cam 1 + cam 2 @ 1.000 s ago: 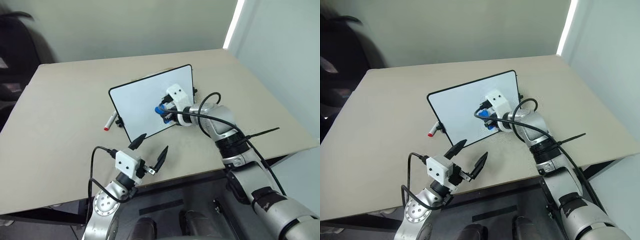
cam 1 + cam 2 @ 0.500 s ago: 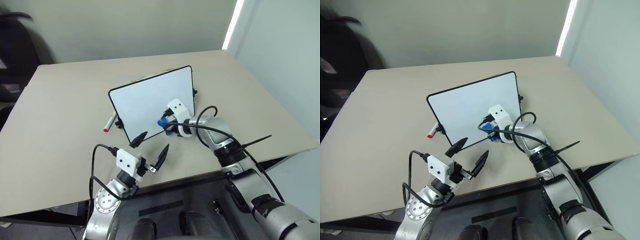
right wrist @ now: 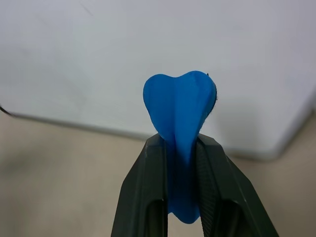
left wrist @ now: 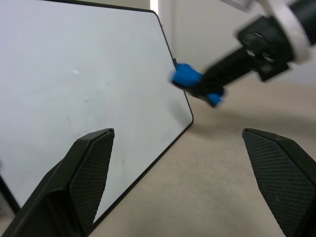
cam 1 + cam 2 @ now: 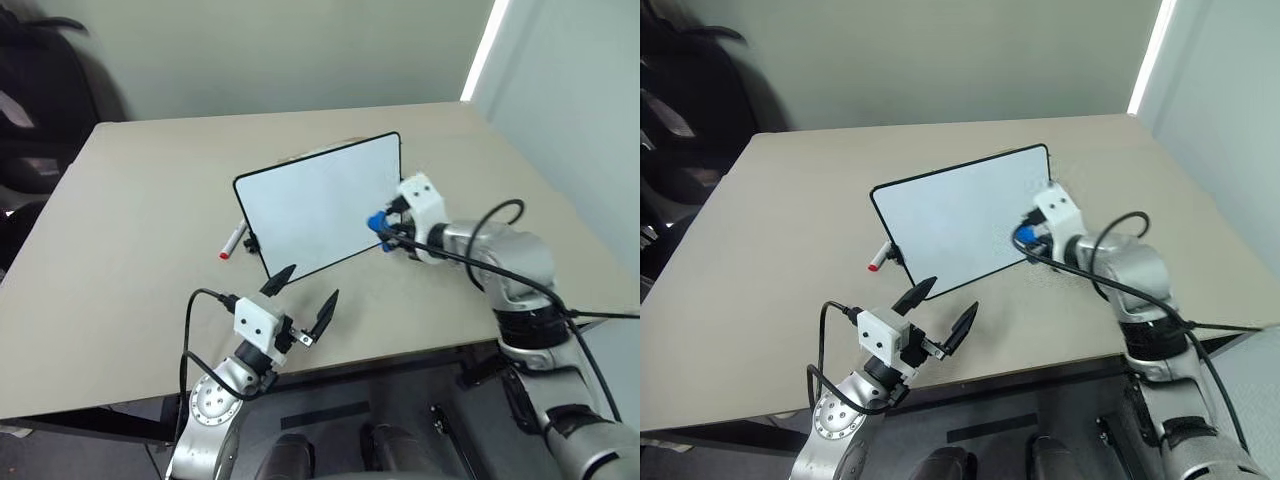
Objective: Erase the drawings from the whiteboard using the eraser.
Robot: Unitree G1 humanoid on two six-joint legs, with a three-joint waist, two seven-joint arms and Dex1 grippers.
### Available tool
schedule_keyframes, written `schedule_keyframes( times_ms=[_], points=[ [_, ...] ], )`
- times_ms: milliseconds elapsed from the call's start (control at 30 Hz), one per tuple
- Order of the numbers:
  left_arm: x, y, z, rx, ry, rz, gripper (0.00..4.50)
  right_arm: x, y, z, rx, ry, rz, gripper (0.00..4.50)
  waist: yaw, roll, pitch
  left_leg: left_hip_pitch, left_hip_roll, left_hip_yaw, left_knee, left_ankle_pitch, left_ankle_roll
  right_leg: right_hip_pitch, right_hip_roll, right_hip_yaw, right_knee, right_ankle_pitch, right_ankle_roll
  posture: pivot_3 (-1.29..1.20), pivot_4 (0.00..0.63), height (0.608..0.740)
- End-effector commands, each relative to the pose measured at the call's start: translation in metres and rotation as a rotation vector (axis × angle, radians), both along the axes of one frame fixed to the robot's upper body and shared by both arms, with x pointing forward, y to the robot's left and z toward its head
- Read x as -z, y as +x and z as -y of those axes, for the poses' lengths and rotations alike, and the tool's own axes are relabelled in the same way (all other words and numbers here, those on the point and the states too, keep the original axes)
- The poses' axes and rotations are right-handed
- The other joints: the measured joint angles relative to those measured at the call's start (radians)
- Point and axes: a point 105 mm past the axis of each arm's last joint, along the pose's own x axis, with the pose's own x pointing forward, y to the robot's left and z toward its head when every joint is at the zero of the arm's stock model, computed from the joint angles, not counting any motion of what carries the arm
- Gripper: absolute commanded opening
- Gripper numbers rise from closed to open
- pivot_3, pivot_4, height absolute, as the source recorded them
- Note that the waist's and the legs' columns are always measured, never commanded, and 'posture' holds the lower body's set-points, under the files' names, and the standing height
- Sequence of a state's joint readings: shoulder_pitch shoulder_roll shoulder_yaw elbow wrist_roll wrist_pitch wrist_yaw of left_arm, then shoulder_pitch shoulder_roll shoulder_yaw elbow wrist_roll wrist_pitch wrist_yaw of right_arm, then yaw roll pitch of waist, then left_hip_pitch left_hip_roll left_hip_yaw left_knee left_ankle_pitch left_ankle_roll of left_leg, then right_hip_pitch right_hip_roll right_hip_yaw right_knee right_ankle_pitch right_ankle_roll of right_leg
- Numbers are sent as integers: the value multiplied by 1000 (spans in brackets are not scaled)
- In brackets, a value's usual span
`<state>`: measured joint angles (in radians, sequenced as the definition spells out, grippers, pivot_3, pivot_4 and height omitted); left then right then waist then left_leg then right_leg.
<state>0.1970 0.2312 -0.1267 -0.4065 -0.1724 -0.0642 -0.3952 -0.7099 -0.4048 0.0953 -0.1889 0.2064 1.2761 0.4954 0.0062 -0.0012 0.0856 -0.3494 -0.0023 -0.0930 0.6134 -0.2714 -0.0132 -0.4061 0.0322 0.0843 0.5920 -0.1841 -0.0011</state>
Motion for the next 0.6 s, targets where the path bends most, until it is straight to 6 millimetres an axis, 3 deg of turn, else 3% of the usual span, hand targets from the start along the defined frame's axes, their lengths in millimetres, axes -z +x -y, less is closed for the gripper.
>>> schedule_keyframes(
  times_ms=[33,167,300,333,500,600],
  points=[
    [-7,-1,3,16,-12,26,4500,0,-1,33,128,-1,-10,524,1,0,0,0,0,0,0,1,1,0,0,0,0,-1,2,0,150,739],
    [-6,0,4,19,-12,24,4500,21,-4,61,231,-20,-67,524,0,1,-1,0,0,0,-2,-1,2,4,0,0,0,-5,8,0,150,739],
    [-6,3,3,23,-6,25,4500,21,1,74,292,-28,-61,524,-1,2,0,1,0,0,-3,-1,2,4,0,0,1,-6,9,0,150,739],
    [-6,4,3,26,-4,25,4500,19,1,74,293,-25,-60,1146,-1,2,0,1,0,0,-3,0,2,4,0,0,1,-6,10,0,150,739],
    [-4,6,1,32,1,21,4500,13,-4,81,302,-29,-33,2729,0,2,0,1,0,0,-2,0,3,4,0,0,0,-6,10,0,150,739],
    [-4,6,1,36,5,26,4500,9,-16,87,282,-20,-11,2729,5,2,1,0,0,0,-1,0,3,3,0,0,0,-6,10,0,150,739]
  ],
)
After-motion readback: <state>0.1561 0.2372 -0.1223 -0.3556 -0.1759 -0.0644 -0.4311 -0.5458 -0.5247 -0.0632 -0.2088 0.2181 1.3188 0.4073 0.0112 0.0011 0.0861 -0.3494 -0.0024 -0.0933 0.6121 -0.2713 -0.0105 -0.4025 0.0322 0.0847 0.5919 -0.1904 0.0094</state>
